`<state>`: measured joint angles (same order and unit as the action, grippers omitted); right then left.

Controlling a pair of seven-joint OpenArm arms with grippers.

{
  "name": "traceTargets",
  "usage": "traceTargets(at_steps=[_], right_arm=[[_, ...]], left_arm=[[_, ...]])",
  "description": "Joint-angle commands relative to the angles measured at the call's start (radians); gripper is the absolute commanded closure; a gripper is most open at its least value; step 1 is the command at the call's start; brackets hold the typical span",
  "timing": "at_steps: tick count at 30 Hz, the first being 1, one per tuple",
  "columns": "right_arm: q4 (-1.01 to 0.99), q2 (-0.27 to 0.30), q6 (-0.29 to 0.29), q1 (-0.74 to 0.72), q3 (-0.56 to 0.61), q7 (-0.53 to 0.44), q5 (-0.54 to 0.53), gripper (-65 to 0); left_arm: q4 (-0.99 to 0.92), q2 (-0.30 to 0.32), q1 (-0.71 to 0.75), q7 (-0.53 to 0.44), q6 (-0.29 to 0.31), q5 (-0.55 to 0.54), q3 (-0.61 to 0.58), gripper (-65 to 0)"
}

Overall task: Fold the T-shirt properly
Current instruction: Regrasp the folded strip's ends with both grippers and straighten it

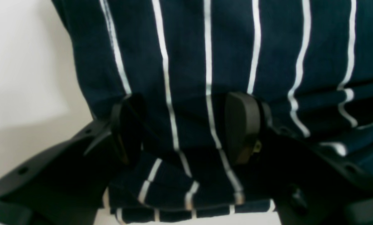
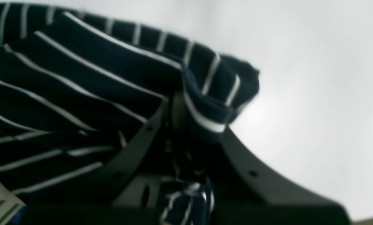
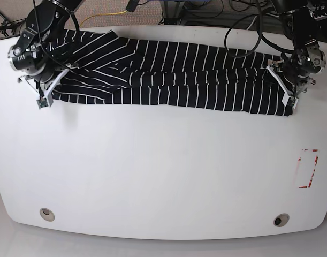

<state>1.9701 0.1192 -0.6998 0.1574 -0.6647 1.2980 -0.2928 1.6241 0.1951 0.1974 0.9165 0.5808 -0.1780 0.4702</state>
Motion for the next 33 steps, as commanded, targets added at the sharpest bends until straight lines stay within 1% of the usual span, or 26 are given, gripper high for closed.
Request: traceTargets(at_steps=[1,4,5,7,10,13,14,15,17,19,21,23,25,27,29,30,33], right_arm=[[0.022,0.015,0.002,0.024,-0.022,0.012,0.008,0.0],[0.022,0.017,0.002,0.058,-0.045,0.016,0.008,-0.6],[0.022,0.017,0.002,0.067,-0.048,0.016,0.008,-2.9],[0.022,0.017,0.002,0.089,-0.048,0.016,0.008,-9.7],[0.022,0.017,0.002,0.107,-0.086,0.012,0.013,-27.7],[0.024,0.017,0.002,0.106,-0.175,0.012,0.011,-45.5],[0.024,0.017,0.002,0.106,-0.197,0.012,0.01,-49.5],[0.024,0.015,0.002,0.104,-0.212,0.012,0.01,-51.8],[0.025,0.015,0.002,0.1,-0.226,0.012,-0.001,-53.1],[0.03,0.015,0.002,0.097,-0.232,0.016,-0.076,-53.1],[0.028,0.02,0.002,0.121,-0.234,0.018,-0.22,-53.1],[0.024,0.021,0.002,0.135,-0.231,0.018,-0.325,-53.1],[-0.004,0.017,0.002,0.143,-0.226,0.021,-0.467,-53.1],[-0.045,0.017,0.002,0.135,-0.198,0.059,-0.547,-53.1],[-0.102,0.017,0.002,0.118,-0.165,0.098,-0.601,-53.1],[-0.125,0.017,0.002,0.113,-0.152,0.098,-0.615,-53.1],[-0.217,0.015,0.002,0.109,-0.103,0.098,-0.616,-53.1]], left_arm=[[-0.002,0.011,0.003,0.019,0.0,0.034,0.0,-37.9],[-0.005,0.011,0.003,0.017,0.0,0.034,0.0,-37.9],[-0.005,0.011,0.003,0.017,0.0,0.034,0.0,-37.9],[-0.003,0.011,0.003,0.017,0.0,0.034,0.0,-37.9],[-0.003,0.011,-0.009,0.017,0.001,0.034,0.002,-37.9],[0.002,0.011,-0.025,0.019,0.003,0.027,0.006,-37.9],[0.005,0.011,-0.026,0.02,0.003,0.027,0.008,-37.9],[0.005,0.01,-0.029,0.02,0.003,0.025,0.011,-37.9],[0.012,0.004,-0.037,0.02,0.005,0.018,0.048,-37.9],[0.029,-0.004,-0.057,0.025,0.005,-0.03,0.08,-38.1],[0.043,-0.003,-0.065,0.049,0.005,-0.127,0.118,-38.2],[0.043,-0.003,-0.068,0.075,0.005,-0.197,0.147,-38.2],[0.041,-0.003,-0.072,0.117,0.005,-0.295,0.203,-38.2],[0.041,-0.001,-0.072,0.145,0.005,-0.368,0.238,-38.3],[0.038,0.02,-0.072,0.168,0.005,-0.449,0.272,-38.3],[0.035,0.033,-0.072,0.181,0.005,-0.481,0.282,-38.3],[0.006,0.057,-0.072,0.215,0.005,-0.572,0.322,-38.3]])
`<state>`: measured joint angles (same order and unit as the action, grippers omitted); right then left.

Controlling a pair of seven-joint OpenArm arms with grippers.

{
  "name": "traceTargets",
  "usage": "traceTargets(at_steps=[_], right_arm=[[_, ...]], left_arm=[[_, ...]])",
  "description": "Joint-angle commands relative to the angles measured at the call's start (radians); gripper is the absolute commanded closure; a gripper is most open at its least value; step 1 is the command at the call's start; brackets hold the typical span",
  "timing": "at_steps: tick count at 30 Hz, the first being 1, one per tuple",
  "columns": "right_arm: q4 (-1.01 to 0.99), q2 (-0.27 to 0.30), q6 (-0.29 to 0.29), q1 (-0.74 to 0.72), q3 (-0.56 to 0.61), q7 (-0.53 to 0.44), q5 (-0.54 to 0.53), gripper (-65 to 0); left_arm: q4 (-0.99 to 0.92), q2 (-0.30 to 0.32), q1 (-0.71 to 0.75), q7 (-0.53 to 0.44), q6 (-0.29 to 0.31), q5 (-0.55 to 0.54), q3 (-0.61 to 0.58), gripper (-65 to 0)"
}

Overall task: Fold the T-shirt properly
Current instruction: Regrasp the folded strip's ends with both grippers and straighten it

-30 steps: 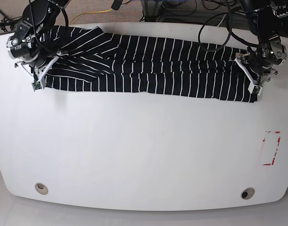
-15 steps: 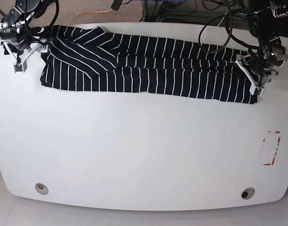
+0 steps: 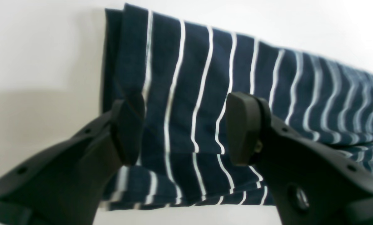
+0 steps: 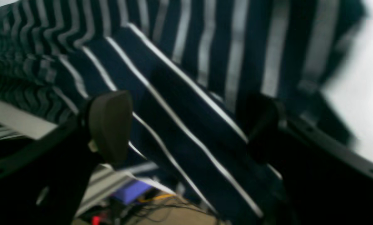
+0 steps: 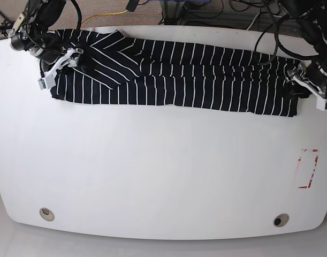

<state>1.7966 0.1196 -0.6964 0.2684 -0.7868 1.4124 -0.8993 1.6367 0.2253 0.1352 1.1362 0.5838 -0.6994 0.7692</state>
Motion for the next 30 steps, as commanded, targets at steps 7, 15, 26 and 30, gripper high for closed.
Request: traceTargets(at_steps=[7,15,26,30], right_arm=[[-0.215,0.024,-0.002,-0.022,0.069,-0.048,-0.005,-44.9],[-0.249,0.047,-0.002,-0.033,0.135,-0.058,-0.004,-42.3],[-0.245,0.045,-0.002,-0.034,0.145,-0.058,-0.004,-41.9],[-0.245,0.045,-0.002,-0.034,0.142,-0.058,-0.004,-41.9]], left_arm=[[-0.207,0.101,-0.012,0.043,0.002,-0.174,0.121,-49.3],[-0.346,0.13,-0.047,0.041,0.0,-0.2,0.121,-53.1],[-0.402,0.128,-0.05,0.015,0.0,-0.105,0.005,-50.1],[-0.364,0.125,-0.047,0.014,0.0,-0.104,0.009,-35.8]])
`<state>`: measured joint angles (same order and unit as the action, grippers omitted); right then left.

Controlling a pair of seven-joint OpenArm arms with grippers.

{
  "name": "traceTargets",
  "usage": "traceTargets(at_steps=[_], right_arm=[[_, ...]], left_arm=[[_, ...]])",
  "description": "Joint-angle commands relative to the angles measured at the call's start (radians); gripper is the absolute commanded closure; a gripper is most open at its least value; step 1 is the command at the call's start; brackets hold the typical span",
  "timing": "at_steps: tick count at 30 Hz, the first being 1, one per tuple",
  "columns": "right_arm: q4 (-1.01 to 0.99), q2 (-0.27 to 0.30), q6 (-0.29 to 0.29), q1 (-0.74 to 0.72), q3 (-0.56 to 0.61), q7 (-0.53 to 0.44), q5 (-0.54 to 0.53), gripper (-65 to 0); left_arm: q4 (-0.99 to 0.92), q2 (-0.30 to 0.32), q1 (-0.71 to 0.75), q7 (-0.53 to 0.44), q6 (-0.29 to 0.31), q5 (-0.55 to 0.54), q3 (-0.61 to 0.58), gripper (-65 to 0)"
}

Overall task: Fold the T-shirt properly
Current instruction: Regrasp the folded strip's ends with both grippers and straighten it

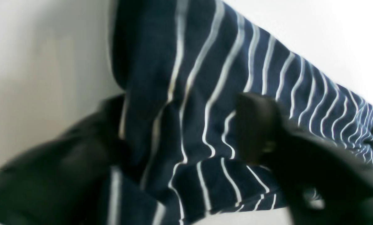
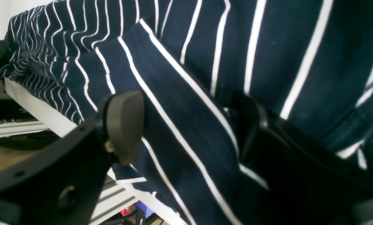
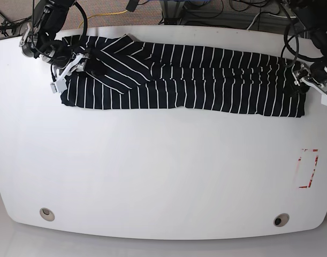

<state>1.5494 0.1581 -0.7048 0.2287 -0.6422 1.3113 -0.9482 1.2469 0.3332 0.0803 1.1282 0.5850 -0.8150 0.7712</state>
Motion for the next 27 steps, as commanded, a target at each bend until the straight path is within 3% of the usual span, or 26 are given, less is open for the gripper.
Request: traceTargets(at_steps=[1,9,17,23,27], right_arm=[[0.003,0.007,0.007,0.005,-0.003,0.043,0.045,-41.9],[0.004,0.007,0.007,0.013,-0.001,0.043,0.045,-41.7],[0.004,0.007,0.007,0.01,-0.001,0.043,0.045,-41.7],[0.004,0.008,0.007,0.011,-0.001,0.043,0.045,-41.7],[0.004,0.008,0.007,0.008,0.0,0.043,0.045,-41.7]], left_arm=[[0.037,0.017,0.008,0.025,-0.001,0.012,0.004,-34.2],[0.193,0.024,0.022,0.028,-0.007,0.018,0.006,-45.4],[0.181,0.08,0.025,0.023,-0.007,0.042,0.006,-45.8],[0.129,0.086,0.023,0.014,-0.001,0.082,-0.003,-46.0],[0.115,0.086,0.023,-0.044,-0.003,0.102,-0.046,-46.0]])
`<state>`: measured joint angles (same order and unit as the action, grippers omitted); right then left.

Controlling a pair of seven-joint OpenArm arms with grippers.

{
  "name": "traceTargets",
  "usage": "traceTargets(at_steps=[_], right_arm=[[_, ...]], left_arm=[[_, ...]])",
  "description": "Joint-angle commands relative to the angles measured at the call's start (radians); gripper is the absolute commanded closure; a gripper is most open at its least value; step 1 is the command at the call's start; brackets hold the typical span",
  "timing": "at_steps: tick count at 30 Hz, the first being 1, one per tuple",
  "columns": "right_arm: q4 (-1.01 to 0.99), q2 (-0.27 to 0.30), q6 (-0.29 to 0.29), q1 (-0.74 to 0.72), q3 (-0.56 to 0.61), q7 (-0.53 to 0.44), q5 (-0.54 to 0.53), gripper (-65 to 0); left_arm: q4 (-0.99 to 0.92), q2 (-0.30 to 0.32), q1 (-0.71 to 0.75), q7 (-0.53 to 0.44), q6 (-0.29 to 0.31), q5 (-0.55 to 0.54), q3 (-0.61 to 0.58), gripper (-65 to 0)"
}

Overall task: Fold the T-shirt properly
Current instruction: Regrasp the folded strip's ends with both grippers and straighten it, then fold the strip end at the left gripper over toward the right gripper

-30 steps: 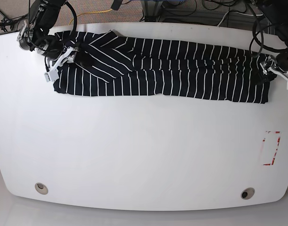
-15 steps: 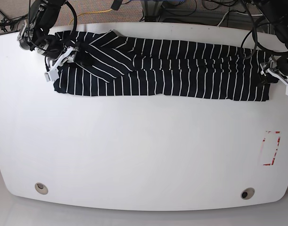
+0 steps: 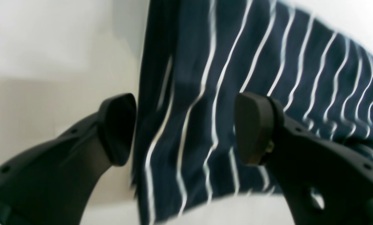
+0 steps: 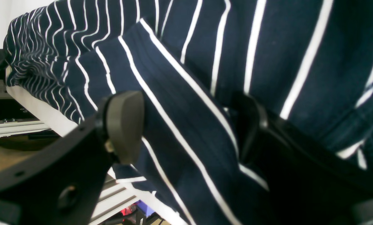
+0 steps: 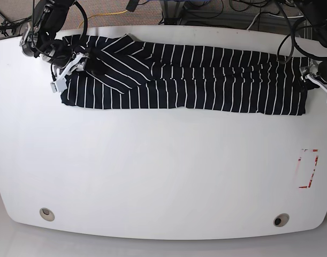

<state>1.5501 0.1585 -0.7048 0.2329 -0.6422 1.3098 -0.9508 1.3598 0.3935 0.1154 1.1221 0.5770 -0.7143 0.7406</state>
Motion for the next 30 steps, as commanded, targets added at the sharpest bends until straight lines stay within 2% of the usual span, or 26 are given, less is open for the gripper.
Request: traceTargets(at_steps=[1,5,15,16,17,19,20,22,23,26,30], right_arm=[[0.003,0.008,0.007,0.004,0.0,0.044,0.048,-41.7],[0.003,0.006,0.007,0.004,-0.001,0.044,0.048,-41.7],[0.003,0.006,0.007,0.001,-0.001,0.044,0.048,-41.7],[0.003,0.006,0.007,0.001,-0.001,0.044,0.048,-41.7],[0.003,0.006,0.007,0.0,-0.001,0.044,0.048,-41.7],[0.003,0.006,0.007,0.0,-0.001,0.044,0.048,-41.7],[0.003,0.006,0.007,0.0,-0.003,0.044,0.048,-41.7],[0.003,0.006,0.007,0.0,-0.003,0.044,0.048,-41.7],[0.003,0.006,0.007,0.0,-0.003,0.044,0.048,-41.7],[0.003,0.006,0.007,0.0,-0.003,0.044,0.048,-41.7],[0.003,0.005,0.007,0.0,-0.003,0.044,0.048,-41.7]], left_arm=[[-0.009,0.026,-0.012,-0.046,0.005,0.018,-0.029,-46.0],[-0.059,0.026,-0.015,-0.052,0.005,0.068,-0.042,-46.0],[-0.105,0.02,-0.033,-0.047,0.007,0.068,-0.06,-44.7],[-0.105,0.02,-0.033,-0.047,0.007,0.068,-0.069,-43.2],[-0.105,0.02,-0.033,-0.047,0.007,0.068,-0.083,-38.3],[-0.105,0.018,-0.033,-0.05,0.007,0.068,-0.094,-26.5],[-0.105,0.017,-0.033,-0.052,0.007,0.068,-0.095,-18.2],[-0.105,0.0,-0.033,-0.052,0.007,0.068,-0.091,-5.6],[-0.104,-0.009,-0.035,-0.052,0.007,0.068,-0.091,-2.5],[-0.049,-0.018,-0.033,-0.052,0.007,0.068,-0.089,-1.8],[0.119,-0.041,0.011,-0.047,0.007,0.066,-0.085,-1.8]])
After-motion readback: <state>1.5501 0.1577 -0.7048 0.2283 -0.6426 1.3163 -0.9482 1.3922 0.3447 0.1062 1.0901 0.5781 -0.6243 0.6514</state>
